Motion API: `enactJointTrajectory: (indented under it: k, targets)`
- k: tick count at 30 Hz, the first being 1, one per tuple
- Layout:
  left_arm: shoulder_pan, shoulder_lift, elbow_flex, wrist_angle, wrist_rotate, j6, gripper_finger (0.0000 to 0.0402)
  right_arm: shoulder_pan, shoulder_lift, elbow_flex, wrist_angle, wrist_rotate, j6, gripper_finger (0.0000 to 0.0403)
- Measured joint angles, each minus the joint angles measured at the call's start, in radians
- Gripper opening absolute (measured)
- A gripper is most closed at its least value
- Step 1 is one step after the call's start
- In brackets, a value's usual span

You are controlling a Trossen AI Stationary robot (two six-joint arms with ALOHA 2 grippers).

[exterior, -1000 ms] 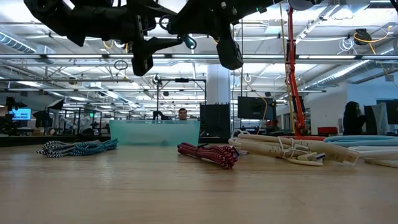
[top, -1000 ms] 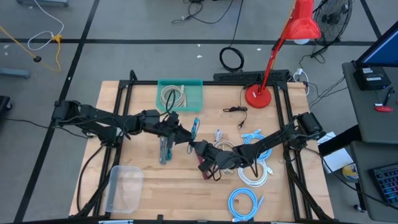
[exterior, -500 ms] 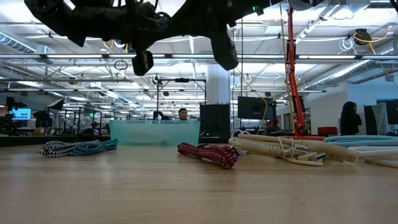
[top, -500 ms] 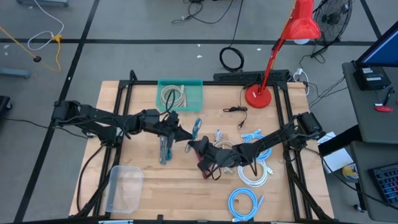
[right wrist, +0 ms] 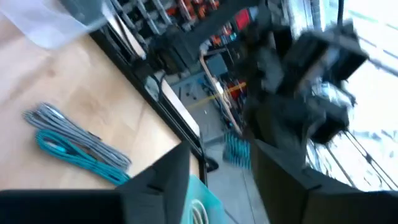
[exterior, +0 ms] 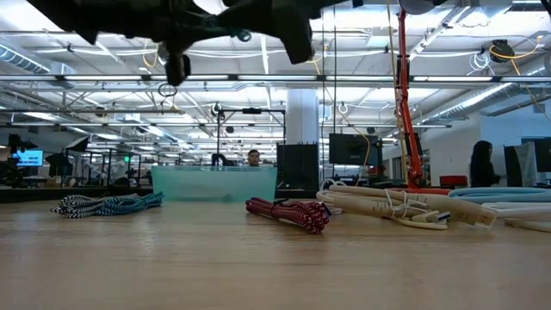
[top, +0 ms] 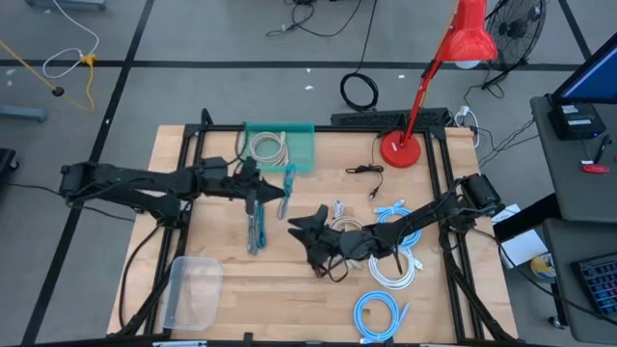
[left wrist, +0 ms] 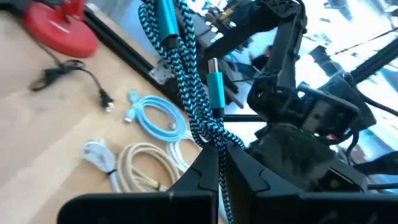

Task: Pick & Place USB Port
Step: Put the right blue black charger cable into the transparent bin

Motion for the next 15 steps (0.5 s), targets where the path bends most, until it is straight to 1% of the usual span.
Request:
enactJointTrajectory:
  k: [3,7,10,12,15]
  targets:
    - [-0.017,-0.098,0.0,-0.14,-0.065,0.0,0.0007,0.0,0.0,0.0,0.021,0.078,-0.008,0.0206]
    - [-0.108,-0.186,0.0,-0.343,-0.199,-0.058,0.0007,-0.017,0.0,0.0,0.096,0.272,-0.083,0.0237]
    - [-0.228,-0.214,0.0,-0.448,-0.324,-0.152,0.0006,-0.046,-0.002,0.0,0.146,0.366,-0.13,0.025]
    - [-0.326,-0.214,0.0,-0.489,-0.42,-0.23,0.0006,-0.062,-0.001,0.0,0.142,0.389,-0.145,0.0254]
    - [-0.48,-0.204,0.0,-0.559,-0.564,-0.378,0.0006,-0.083,-0.001,0.0,0.142,0.394,-0.144,0.0255]
